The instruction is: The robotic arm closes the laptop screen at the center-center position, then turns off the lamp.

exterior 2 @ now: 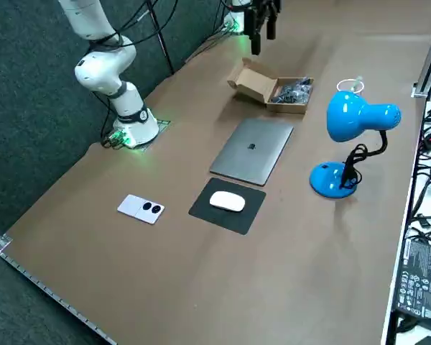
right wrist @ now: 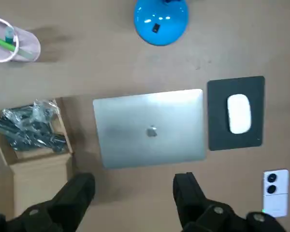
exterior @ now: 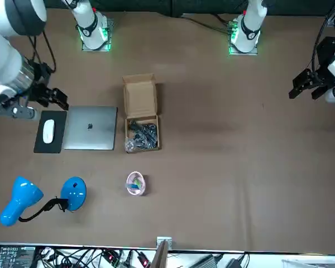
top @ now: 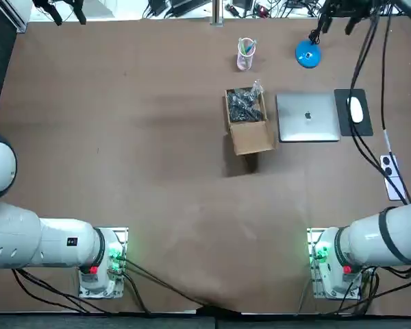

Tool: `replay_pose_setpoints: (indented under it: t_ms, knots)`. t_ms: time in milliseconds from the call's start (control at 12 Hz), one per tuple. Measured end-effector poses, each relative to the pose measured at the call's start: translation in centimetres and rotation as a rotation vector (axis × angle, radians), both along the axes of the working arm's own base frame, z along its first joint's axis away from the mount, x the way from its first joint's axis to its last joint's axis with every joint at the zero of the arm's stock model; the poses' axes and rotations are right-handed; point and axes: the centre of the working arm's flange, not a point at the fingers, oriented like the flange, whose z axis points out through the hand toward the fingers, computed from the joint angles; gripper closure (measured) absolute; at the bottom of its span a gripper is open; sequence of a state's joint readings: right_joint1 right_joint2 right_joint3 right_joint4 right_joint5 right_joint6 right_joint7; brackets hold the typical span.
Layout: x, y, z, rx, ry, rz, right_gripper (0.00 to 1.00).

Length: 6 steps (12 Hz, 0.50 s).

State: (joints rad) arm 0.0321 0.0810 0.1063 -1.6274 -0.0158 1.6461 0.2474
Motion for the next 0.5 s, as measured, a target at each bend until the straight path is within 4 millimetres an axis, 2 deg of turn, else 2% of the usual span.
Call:
replay_pose_setpoints:
  t_ms: [250, 500]
  knots:
    - [-1.2, -3.7, 1.8, 0.001, -0.003, 0.029, 0.00]
    - [-2.1, -6.8, 2.0, 0.008, -0.008, 0.022, 0.00]
